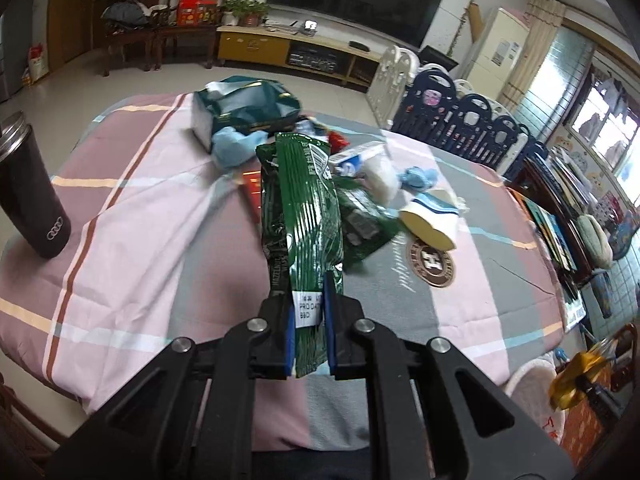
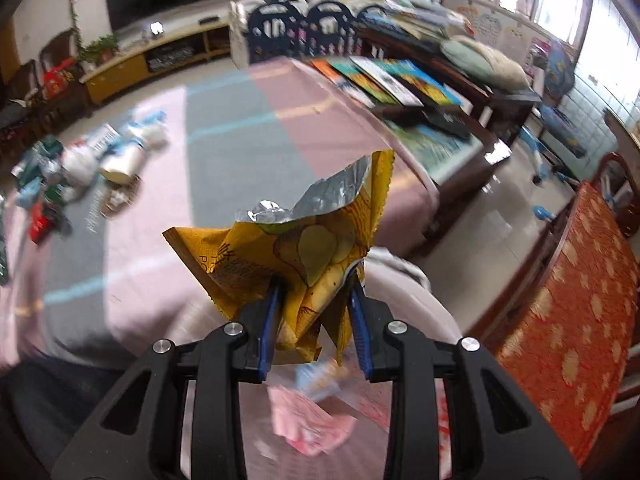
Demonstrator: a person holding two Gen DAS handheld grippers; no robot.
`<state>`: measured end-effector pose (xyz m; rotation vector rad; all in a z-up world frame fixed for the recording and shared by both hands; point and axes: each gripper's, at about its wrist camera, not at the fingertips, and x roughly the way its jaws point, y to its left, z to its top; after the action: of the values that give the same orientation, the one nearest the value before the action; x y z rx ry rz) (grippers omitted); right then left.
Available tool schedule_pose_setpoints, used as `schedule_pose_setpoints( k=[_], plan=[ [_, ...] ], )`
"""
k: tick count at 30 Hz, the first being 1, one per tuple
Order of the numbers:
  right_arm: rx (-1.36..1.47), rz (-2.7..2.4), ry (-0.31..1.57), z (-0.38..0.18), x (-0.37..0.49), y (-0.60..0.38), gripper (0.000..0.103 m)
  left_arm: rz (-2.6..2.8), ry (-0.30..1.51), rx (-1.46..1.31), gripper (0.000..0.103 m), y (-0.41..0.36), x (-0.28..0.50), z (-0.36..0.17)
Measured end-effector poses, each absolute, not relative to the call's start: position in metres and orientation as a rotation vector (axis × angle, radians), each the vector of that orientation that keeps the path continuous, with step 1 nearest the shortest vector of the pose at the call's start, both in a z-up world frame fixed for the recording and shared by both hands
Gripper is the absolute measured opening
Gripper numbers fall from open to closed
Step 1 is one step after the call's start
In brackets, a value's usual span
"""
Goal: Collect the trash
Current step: 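Drop the yellow chip bag in the basket with the right tool while the left tool carries the green packet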
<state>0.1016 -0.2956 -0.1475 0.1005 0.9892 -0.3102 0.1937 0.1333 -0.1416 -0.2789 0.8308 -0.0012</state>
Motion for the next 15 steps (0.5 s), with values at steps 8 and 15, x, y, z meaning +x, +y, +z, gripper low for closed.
schedule_pose_setpoints(
  k=[8,15],
  plan=[
    [0.256,-0.291,1.309,-0.230,0.092,-0.321,0.052,-0.203,0.853,-0.223,0.011,0.052,0.171,-0.136],
    [0.301,-0.342,1.055,-0.190,0.085,-0.348,0.068,-0.401,0.972,-0.173,0.011,-0.030,0.159,-0.160]
  ],
)
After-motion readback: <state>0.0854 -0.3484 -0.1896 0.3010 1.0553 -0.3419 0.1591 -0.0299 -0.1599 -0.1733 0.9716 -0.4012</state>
